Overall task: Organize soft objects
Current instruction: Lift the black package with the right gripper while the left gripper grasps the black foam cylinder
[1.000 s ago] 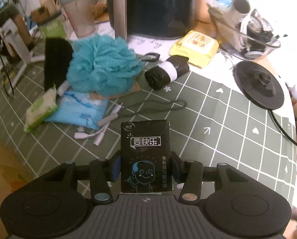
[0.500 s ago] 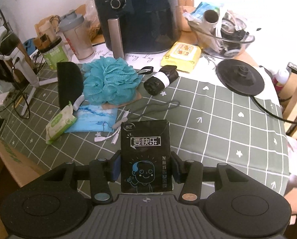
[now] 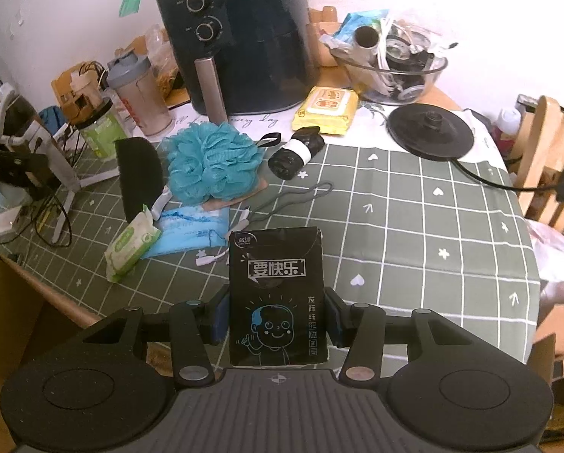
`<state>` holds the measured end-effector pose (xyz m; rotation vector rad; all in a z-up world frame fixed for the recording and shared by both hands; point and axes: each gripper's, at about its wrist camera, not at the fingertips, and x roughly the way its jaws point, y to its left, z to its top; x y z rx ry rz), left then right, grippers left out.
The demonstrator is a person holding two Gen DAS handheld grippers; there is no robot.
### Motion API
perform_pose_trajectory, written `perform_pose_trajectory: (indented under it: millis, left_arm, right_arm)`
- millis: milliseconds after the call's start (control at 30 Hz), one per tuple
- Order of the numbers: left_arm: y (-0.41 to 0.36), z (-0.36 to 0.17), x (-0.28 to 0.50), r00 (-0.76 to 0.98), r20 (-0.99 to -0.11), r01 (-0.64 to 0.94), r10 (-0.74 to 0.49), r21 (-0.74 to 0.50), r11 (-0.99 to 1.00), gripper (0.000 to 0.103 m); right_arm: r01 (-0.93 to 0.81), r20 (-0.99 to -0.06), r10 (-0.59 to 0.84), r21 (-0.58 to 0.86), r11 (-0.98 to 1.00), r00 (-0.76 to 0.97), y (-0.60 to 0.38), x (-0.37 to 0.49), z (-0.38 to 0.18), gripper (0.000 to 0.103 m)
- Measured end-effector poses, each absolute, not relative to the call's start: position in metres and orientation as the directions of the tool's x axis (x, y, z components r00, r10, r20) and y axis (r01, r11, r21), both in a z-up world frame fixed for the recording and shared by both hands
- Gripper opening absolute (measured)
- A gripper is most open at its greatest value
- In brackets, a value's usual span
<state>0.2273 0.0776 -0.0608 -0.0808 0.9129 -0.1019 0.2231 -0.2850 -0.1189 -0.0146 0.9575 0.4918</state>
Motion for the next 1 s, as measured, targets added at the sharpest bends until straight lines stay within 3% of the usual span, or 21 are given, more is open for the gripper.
perform_pose_trajectory:
  millis: [567, 767, 900, 1000]
  left_arm:
    - [0.073, -0.136, 0.294, 0.563, -0.815, 0.059, -0.137, -0.126, 0.99, 0.088]
    - [0.073, -0.159, 0.306, 0.557, -0.824, 0.035, -0.101, -0.098, 0.995, 0.08]
    - [0.078, -0.17, 0.313, 0.528, -0.841, 0.021, -0.122, -0.131, 0.991, 0.053]
    - [0.081, -0.167, 0.315, 0.525, -0.841, -0.006, -0.127, -0.153, 0.988, 0.046]
  right_arm:
    - [-0.307, -0.771, 0.369, 0.235, 0.922, 0.519, -0.302, 0.187, -0.108, 0.052]
    - [-0.271, -0.769, 0.348, 0.234, 0.934, 0.536, -0.31, 0.175, -0.106, 0.052]
    - [-0.249, -0.772, 0.332, 0.23, 0.941, 0.542, -0.315, 0.168, -0.107, 0.052]
    - [-0.236, -0.77, 0.324, 0.229, 0.944, 0.549, -0.319, 0.164, -0.106, 0.052]
